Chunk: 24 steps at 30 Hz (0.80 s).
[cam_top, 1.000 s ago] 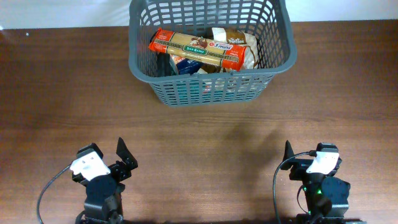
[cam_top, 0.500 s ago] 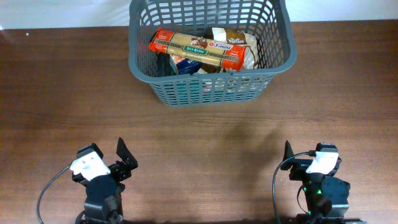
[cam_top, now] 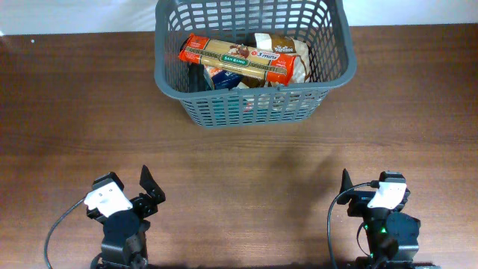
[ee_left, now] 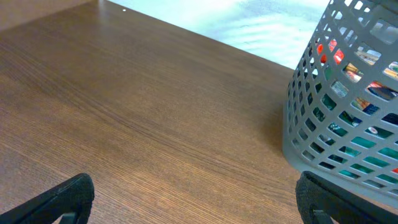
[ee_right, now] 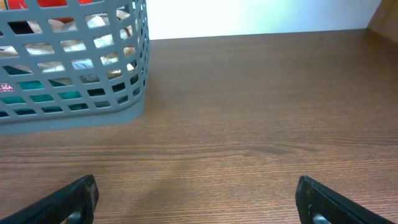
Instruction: Pack container
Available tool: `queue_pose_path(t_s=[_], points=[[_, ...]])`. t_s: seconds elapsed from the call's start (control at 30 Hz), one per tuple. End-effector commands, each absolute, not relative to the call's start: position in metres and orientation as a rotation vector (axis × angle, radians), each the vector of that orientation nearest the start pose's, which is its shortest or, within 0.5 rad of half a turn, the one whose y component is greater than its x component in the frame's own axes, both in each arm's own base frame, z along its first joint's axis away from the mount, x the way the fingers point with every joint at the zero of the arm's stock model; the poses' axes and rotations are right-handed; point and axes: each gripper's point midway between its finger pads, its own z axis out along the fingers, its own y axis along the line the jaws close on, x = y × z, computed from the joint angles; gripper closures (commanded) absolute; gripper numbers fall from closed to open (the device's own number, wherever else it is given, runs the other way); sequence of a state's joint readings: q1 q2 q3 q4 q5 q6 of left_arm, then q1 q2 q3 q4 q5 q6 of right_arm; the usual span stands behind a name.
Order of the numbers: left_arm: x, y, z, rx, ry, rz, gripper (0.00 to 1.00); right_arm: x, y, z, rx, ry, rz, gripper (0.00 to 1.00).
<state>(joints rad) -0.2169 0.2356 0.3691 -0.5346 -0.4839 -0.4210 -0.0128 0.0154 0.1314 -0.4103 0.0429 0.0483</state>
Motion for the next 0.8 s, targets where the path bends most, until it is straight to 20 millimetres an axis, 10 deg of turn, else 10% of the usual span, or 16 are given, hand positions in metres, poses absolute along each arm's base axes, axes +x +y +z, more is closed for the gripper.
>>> queue_pose_path(t_s=[0.0,0.33,0.77], points=[[0.217,0.039,0.177,-0.533,1.846,0.071,0.01,0.228,-0.008,0.132,0.077,1.857,-0.005,0.01],[0.203,0.060,0.209,-0.623,1.610,0.008,0.01,0.228,-0.008,0.132,0.077,1.857,-0.005,0.01],[0.230,0.039,0.185,-0.526,1.584,-0.133,0.01,0.228,-0.008,0.132,0.077,1.857,-0.005,0.01]])
